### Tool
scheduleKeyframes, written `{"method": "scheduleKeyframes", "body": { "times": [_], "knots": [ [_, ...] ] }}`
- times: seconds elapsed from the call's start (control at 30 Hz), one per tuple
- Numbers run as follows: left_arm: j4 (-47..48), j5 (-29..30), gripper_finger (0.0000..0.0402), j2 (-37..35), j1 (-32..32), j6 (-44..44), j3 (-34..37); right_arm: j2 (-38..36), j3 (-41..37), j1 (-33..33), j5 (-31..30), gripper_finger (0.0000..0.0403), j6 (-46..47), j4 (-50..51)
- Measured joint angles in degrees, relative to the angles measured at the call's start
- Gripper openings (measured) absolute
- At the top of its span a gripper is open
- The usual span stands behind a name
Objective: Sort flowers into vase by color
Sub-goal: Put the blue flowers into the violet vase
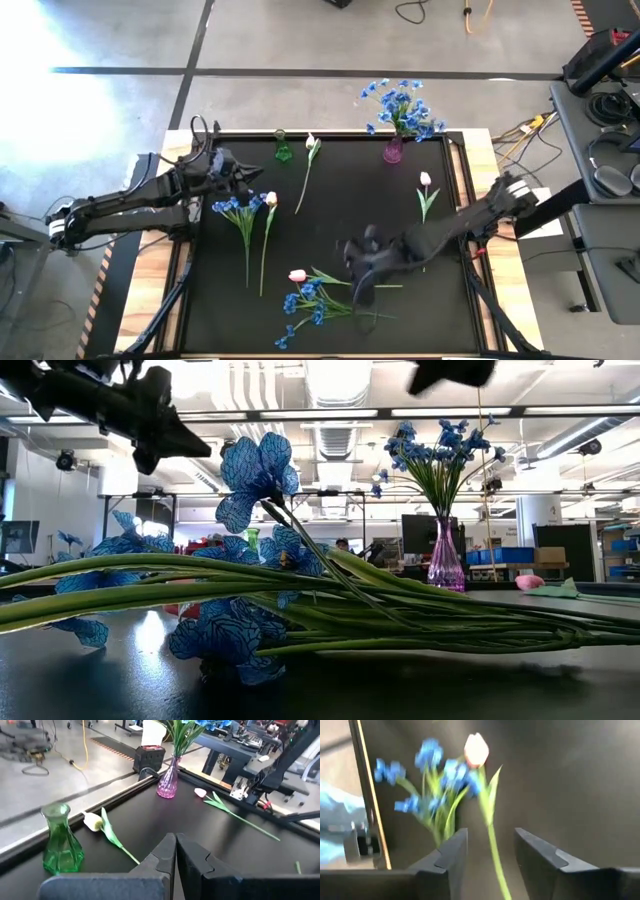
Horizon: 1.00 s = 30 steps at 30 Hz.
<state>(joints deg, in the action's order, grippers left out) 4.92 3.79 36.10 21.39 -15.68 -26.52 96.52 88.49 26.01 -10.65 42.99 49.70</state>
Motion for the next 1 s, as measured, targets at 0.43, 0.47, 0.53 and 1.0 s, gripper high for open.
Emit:
{"method": "scheduleKeyframes", "body": {
  "times": [0.43, 0.47, 0.53, 1.0],
  "knots": [
    [0.31, -0.94, 0.0, 0.56, 0.0, -1.34, 0.04, 13.43, 1.55, 6.49, 9.43, 0.0248, 5.11, -7.01],
    [0.31, -0.94, 0.0, 0.72, 0.0, -1.34, 0.04, 14.37, 2.04, 6.43, 9.36, 0.0254, 5.03, -6.9],
    [0.37, -0.96, 0.0, 1.04, 0.0, -1.34, 0.04, 16.39, 3.08, 6.3, 8.61, 0.0264, 4.33, -6.78],
    [1.12, -1.79, 0.0, 2.06, -0.04, -1.34, 0.04, 29.71, 12.87, 5.7, 3.58, 0.0236, -3.11, -3.1]
  ]
}}
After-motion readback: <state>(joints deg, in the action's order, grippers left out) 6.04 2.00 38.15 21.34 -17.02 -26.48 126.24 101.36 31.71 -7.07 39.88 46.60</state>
